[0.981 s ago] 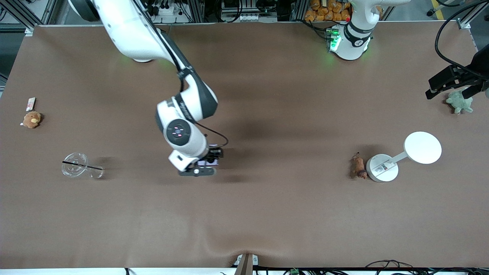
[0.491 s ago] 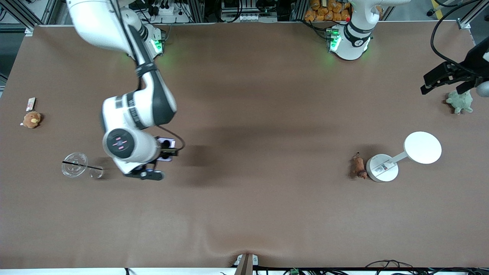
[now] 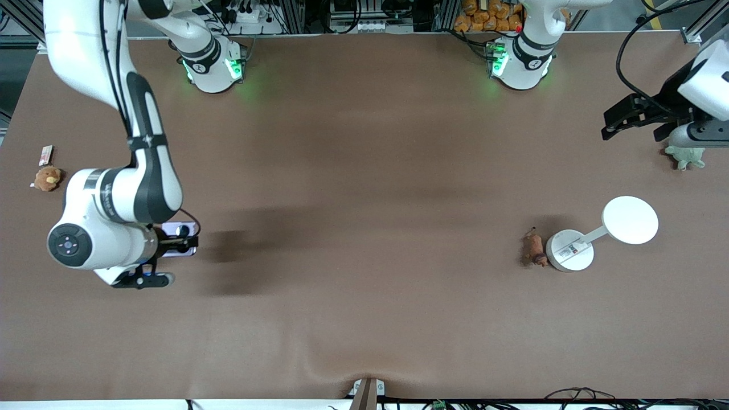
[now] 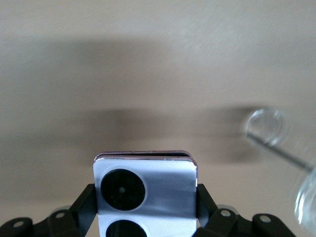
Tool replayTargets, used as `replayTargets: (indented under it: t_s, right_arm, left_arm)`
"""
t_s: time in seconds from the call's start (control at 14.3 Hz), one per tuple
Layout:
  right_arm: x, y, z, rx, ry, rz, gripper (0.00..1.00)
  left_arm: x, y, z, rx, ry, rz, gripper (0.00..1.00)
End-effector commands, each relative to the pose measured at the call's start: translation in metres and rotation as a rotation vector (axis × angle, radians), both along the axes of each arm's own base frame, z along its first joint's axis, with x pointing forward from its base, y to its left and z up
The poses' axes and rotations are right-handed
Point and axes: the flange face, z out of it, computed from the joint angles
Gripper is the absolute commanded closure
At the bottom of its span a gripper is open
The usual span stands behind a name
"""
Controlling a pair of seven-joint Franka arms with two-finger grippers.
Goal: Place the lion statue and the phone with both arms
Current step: 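Carry the phone with the right gripper toward the glass cup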
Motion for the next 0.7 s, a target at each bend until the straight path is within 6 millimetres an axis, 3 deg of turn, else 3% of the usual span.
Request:
replayTargets:
  t_s: [0.0,0.14,0.28,0.63]
  right_arm:
    - [0.005,-0.012,-0.041,0.015,0.016,0.039,0.57]
    - [0.003,-0.014,-0.061,0.007,0.042,0.044,0.56]
    - [0.003,-0.017,-0.063,0.002,0.036,0.046,0.55]
    - [-0.005,-0.025,-0.083,-0.024,0.034,0.058,0.32]
  left_arm:
    - [-0.007,0.002,0.004,-0.003,-0.001,0.016,0.0]
    - [-0.007,0.004,-0.001,0.008,0.01,0.018,0.0]
    - [-0.007,0.006,0.0,0.008,0.008,0.021,0.0]
    - [-0.005,0.006,0.001,0.008,0.0,0.016,0.0]
